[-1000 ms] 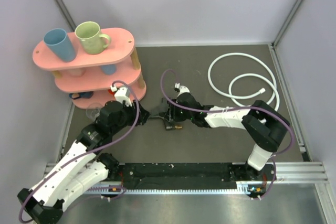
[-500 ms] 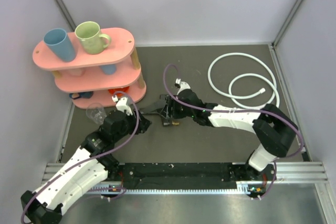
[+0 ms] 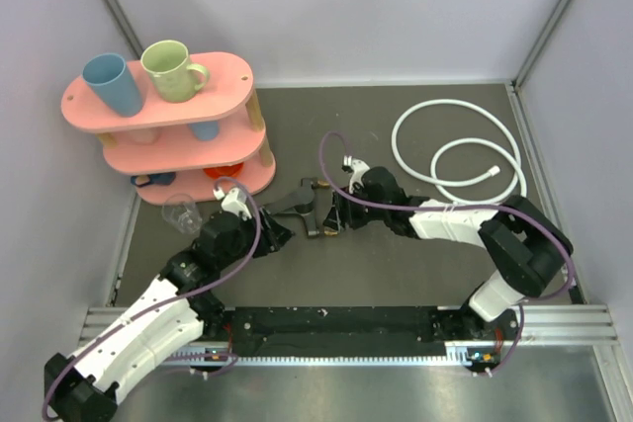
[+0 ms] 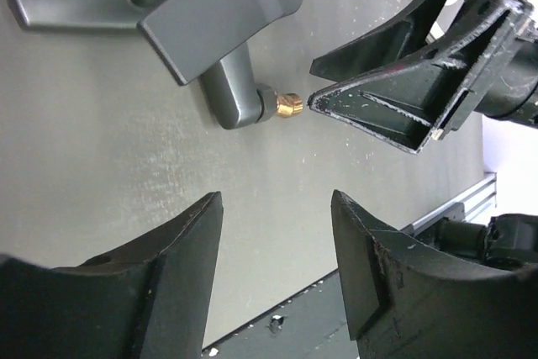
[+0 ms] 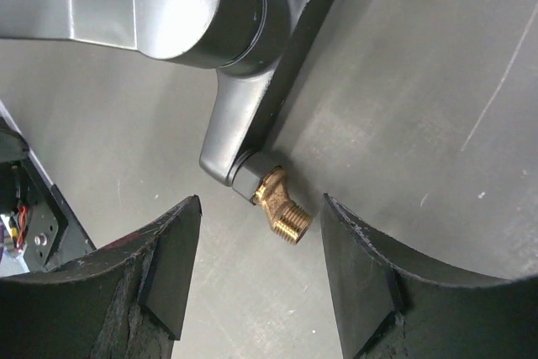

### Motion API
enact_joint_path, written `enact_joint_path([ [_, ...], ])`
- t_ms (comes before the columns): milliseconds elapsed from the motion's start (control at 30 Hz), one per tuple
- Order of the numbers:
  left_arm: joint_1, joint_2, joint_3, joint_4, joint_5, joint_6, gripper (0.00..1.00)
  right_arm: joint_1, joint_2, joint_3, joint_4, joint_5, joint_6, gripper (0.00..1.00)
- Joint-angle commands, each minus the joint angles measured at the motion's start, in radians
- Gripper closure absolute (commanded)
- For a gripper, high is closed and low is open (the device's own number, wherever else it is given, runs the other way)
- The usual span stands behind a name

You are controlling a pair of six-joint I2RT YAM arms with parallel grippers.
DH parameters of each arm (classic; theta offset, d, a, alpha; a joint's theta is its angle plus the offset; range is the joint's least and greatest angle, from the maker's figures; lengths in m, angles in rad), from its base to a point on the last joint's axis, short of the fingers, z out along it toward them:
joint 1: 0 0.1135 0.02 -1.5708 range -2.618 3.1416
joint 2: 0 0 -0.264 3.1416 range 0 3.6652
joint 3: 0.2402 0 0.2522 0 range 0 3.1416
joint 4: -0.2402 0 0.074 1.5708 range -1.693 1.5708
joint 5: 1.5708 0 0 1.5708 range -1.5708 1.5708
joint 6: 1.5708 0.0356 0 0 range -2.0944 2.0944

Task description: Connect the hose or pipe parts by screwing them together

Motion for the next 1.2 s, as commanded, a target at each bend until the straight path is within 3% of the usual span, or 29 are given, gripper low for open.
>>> enact_joint_path([
  [0, -0.004, 0.059, -0.049, 0.121, 0.053, -0.192, 0.4, 0.002, 0.053, 0.001, 0.071, -0.079, -0.033, 0.41],
  [267, -0.004, 0.019, -0.135, 0.157, 0.018, -0.368, 0.4, 0.002, 0.087, -0.03, 0.105, -0.135, -0.056, 0.42],
  [433, -0.007, -0.033, -0.169, 0.138, -0.022, -0.491, 0.43, 0.028, 0.09, -0.099, 0.244, -0.198, 0.042, 0.46],
  [600, -0.012, -0.045, -0.179, 0.137, -0.04, -0.523, 0.44, 0.111, 0.111, -0.106, 0.309, -0.181, 0.091, 0.48],
  [833, -0.026, 0.01, -0.187, 0.151, -0.04, -0.549, 0.43, 0.163, 0.113, -0.077, 0.262, -0.165, 0.091, 0.48],
  [1033, -0.081, 0.068, -0.196, 0.197, -0.121, -0.609, 0.4, 0.161, -0.019, -0.12, 0.177, -0.042, 0.022, 0.47],
  [1167, -0.09, 0.119, -0.209, 0.241, -0.143, -0.642, 0.4, 0.161, -0.045, -0.113, 0.18, 0.0, -0.108, 0.47],
])
